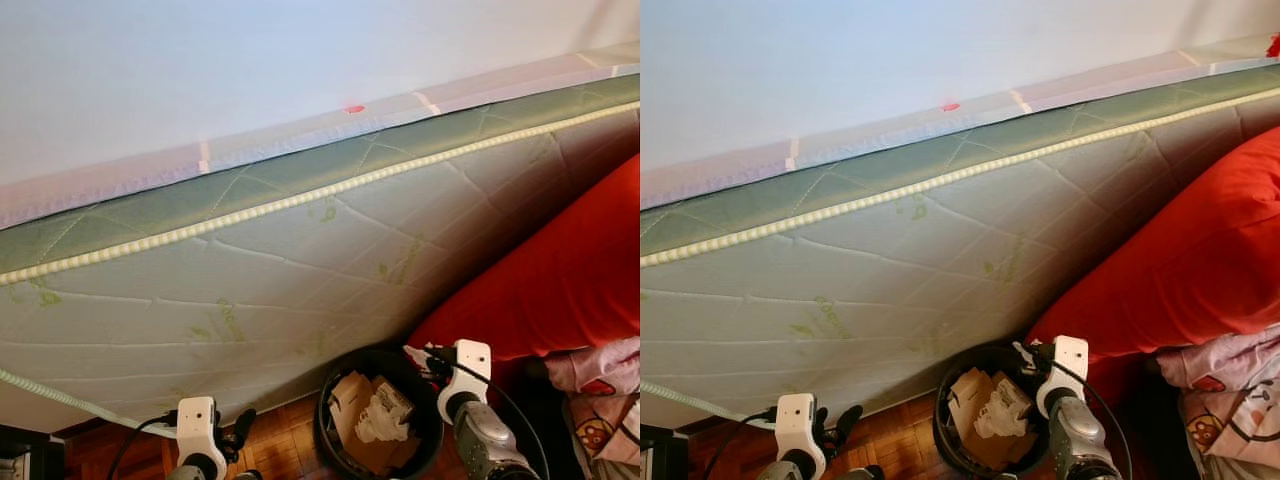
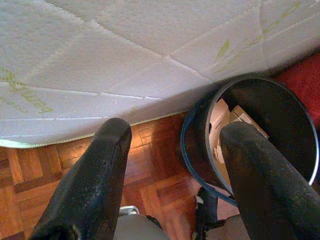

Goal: Clean up the room

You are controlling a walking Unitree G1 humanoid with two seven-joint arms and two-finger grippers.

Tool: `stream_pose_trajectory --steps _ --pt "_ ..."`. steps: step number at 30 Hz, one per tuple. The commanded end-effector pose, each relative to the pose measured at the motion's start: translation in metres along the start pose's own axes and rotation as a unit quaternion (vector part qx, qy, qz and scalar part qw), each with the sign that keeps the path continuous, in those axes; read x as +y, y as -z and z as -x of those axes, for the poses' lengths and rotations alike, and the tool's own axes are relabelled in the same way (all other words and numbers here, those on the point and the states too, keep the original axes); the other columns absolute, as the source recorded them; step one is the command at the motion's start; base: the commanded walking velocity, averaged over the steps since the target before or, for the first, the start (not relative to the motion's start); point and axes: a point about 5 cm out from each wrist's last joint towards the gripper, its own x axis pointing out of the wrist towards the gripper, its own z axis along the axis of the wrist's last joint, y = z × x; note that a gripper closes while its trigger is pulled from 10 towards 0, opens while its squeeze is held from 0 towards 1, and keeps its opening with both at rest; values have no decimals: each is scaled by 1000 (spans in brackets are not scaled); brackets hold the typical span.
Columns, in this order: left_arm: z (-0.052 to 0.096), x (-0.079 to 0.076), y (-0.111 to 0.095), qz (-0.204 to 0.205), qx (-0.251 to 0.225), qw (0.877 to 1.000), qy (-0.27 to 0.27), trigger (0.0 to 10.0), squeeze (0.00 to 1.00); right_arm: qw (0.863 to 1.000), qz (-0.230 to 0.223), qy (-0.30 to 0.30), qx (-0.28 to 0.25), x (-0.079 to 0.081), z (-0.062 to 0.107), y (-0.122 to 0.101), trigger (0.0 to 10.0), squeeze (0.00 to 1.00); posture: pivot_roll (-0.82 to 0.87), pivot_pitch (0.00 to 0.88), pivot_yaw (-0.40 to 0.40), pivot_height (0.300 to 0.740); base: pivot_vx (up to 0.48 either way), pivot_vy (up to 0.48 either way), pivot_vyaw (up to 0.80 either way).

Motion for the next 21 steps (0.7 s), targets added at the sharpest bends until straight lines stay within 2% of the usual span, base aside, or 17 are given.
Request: stream_pose_trajectory --steps 1,2,3,4,5,21 --pt "5 -1 10 5 16 1000 0 10000 0 1000 -8 5 16 -2 4 11 10000 0 193 233 -37 740 0 0 0" --pt "6 0 11 6 19 1000 -1 10000 0 1000 -6 4 20 -1 4 13 10000 325 193 232 -38 740 0 0 0" --pt "6 1 12 7 21 1000 -3 10000 0 1000 -4 4 23 -1 5 15 10000 435 193 233 -38 740 0 0 0" --pt "6 1 12 7 21 1000 -3 10000 0 1000 -4 4 23 -1 5 15 10000 435 193 233 -38 740 0 0 0" --pt "7 2 13 7 26 1000 -6 10000 0 1000 -4 4 29 0 6 18 10000 1000 194 233 -40 740 0 0 0" --pt "11 8 19 10 41 999 -14 10000 0 999 -5 3 34 1 6 20 10000 1000 195 234 -39 740 0 0 0"
